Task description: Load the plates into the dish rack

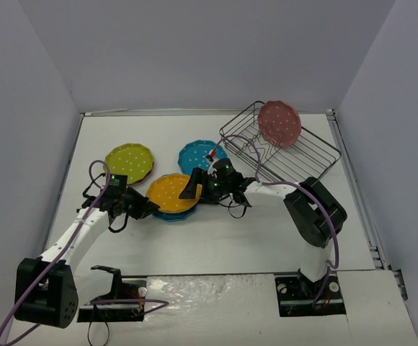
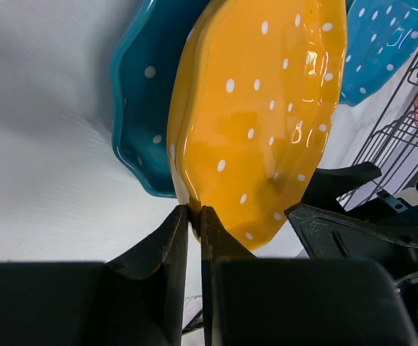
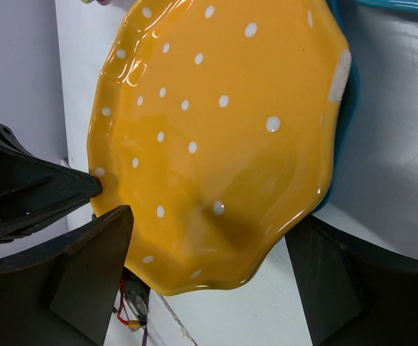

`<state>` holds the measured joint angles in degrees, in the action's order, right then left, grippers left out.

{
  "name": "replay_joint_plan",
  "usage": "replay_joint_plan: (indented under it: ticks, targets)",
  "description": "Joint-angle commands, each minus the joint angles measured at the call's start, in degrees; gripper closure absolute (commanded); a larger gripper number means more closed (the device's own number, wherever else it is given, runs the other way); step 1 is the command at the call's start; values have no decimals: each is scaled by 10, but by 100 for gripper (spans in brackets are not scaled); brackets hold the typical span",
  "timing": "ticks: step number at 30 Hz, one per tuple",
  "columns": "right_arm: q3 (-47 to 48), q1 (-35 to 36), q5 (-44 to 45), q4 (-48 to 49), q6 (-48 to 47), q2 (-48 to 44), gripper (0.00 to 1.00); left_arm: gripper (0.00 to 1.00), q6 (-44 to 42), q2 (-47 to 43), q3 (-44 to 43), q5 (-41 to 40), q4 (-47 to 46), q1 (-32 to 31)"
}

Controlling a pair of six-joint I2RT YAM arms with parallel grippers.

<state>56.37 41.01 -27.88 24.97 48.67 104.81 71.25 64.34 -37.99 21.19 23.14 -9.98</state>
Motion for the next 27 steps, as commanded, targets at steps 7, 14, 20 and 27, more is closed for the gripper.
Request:
replay_joint_plan:
  ticks: [7,14,20,27]
  targets:
    - [-36,6,8,131,82,0,29,100,40,-27,18,58,-133,-11]
    - [-57,6,35,179,116,3,37,100,59,-33,52,67,-159,-14]
    - [-81,6,36,264,166,25,40,100,73,-34,66,75,-174,-19]
    - [-84,6,45,301,186,40,49,100,84,-39,78,80,-176,-21]
